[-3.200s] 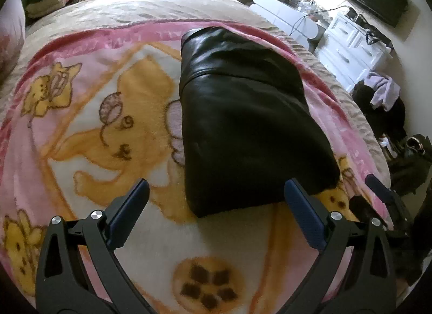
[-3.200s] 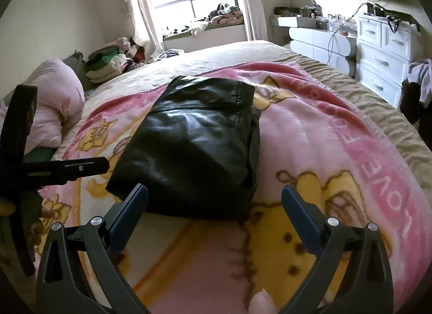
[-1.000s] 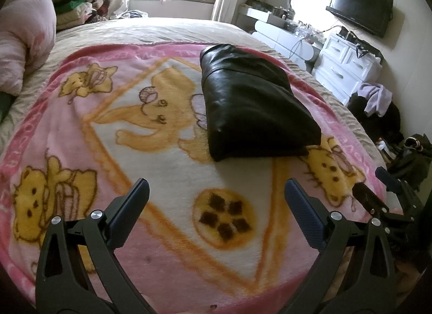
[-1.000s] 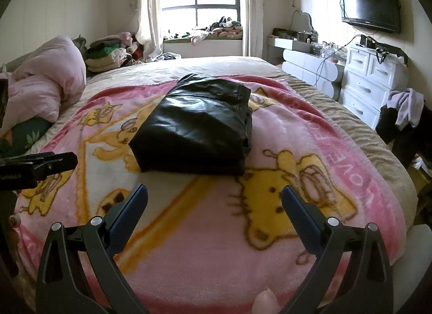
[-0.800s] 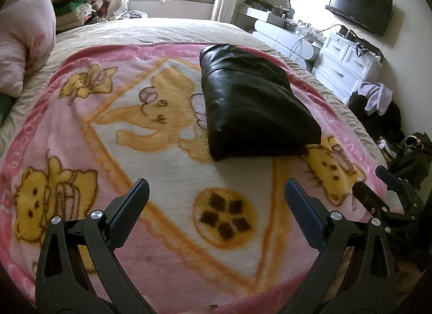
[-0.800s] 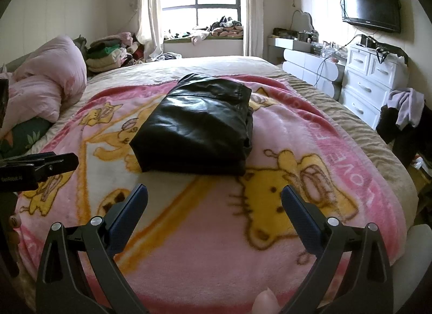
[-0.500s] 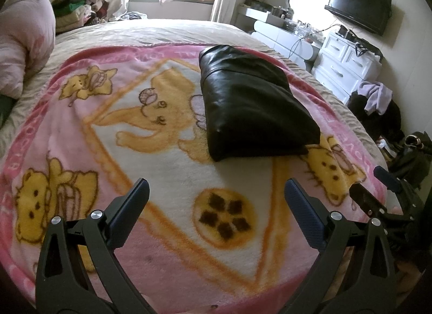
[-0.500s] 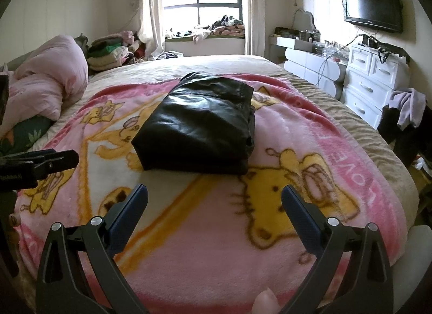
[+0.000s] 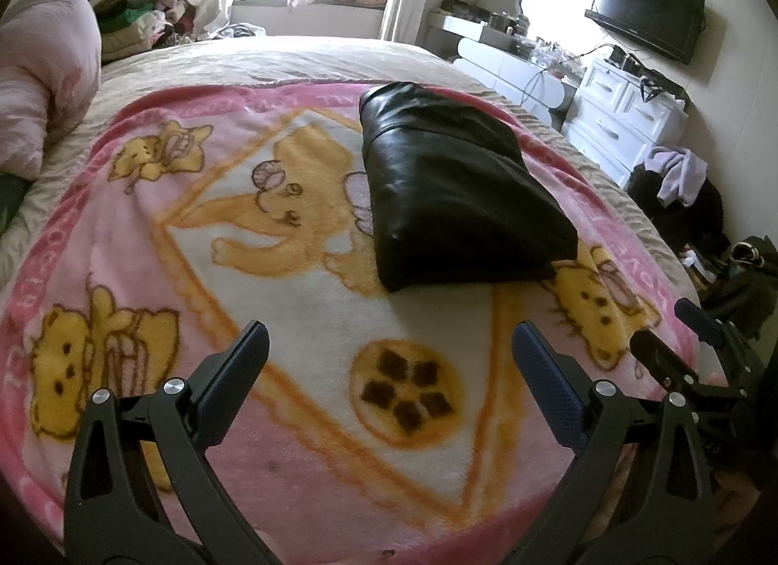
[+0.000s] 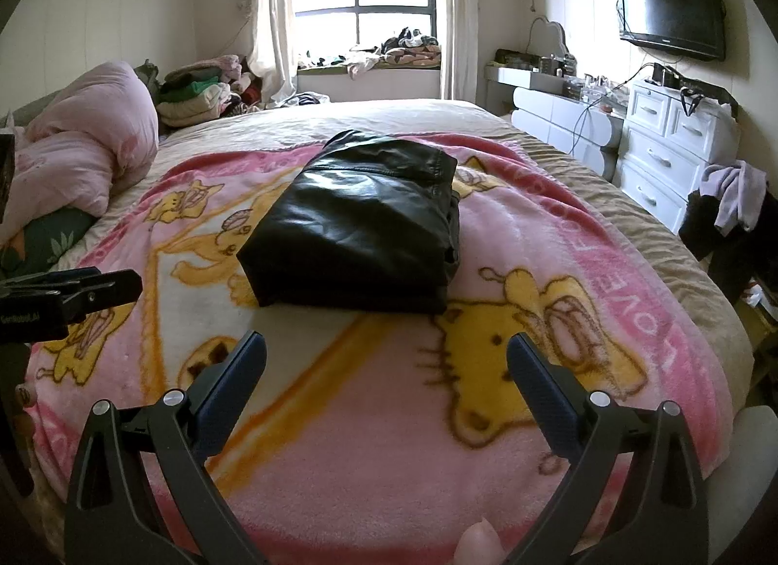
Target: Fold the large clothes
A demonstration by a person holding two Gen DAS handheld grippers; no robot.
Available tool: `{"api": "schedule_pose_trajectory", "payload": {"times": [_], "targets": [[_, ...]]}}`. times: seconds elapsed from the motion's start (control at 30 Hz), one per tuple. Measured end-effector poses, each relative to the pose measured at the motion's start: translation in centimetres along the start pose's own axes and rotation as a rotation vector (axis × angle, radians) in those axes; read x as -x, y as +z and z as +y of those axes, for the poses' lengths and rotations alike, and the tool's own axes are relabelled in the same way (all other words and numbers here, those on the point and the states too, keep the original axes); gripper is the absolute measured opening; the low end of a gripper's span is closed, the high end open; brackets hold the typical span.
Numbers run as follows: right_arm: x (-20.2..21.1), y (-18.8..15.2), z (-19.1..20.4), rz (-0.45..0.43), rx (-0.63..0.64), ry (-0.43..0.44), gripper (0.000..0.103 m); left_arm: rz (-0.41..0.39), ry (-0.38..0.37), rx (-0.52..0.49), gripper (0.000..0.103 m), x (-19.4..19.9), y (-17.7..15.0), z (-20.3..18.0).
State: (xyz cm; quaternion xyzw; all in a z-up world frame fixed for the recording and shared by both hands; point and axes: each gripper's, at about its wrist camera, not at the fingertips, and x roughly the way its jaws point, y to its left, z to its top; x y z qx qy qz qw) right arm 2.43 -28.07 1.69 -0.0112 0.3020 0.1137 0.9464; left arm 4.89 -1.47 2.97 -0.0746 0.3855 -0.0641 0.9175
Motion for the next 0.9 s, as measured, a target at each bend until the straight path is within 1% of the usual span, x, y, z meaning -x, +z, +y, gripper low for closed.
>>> {"api": "schedule_pose_trajectory", "payload": {"times": [0.1,0.23,0.37,0.43,0.53,0.6,0.67,0.7,0.77,0.83,0.87,0.9], "targets": [[0.0,0.0,0.0,0.001,0.001,-0.002,0.099,-0.003,0.000,-0.001,0.094,0.0,0.0,0.0],[0.0,0.0,0.0,0.003,-0.002,-0.005,0.099,0.009,-0.018,0.012,0.094,0.0,-0.1,0.0],[0.1,-0.1,-0.1,0.007,-0.003,-0.017,0.099,0.020,-0.003,-0.001,0.094,-0.1,-0.4,-0.2],[0.1,-0.1,0.0,0.006,-0.005,-0.025,0.099,0.029,-0.010,-0.006,0.094,-0.2,-0.7,-0.2],[0.7,-0.1,-1.1,-0.018,-0.062,-0.058,0.098,0.063,-0.025,0.012,0.094,-0.8,-1.0,0.4],[1.1,-0.1,-2.8,-0.031,-0.129,-0.067,0.098,0.076,-0.004,0.027,0.094,-1.3,-1.2,1.0],[1.8,-0.1,-5.7,-0.046,-0.212,-0.098,0.098,0.092,0.021,0.068,0.094,-1.9,-1.2,2.4],[2.1,-0.2,-7.7,-0.048,-0.246,-0.126,0.098,0.104,0.039,0.107,0.094,-2.3,-1.0,3.9],[2.8,-0.7,-12.6,-0.052,-0.317,-0.226,0.098,0.132,0.102,0.153,0.094,-3.0,-0.7,7.1],[3.5,-2.2,-20.1,-0.051,-0.433,-0.391,0.098,0.121,0.215,0.213,0.094,-3.0,-0.2,12.2],[3.8,-3.1,-23.3,-0.036,-0.480,-0.460,0.098,0.117,0.276,0.241,0.094,-2.8,0.2,14.8],[4.1,-4.5,-27.4,-0.008,-0.545,-0.566,0.098,0.100,0.367,0.280,0.094,-2.3,0.6,18.6]]}}
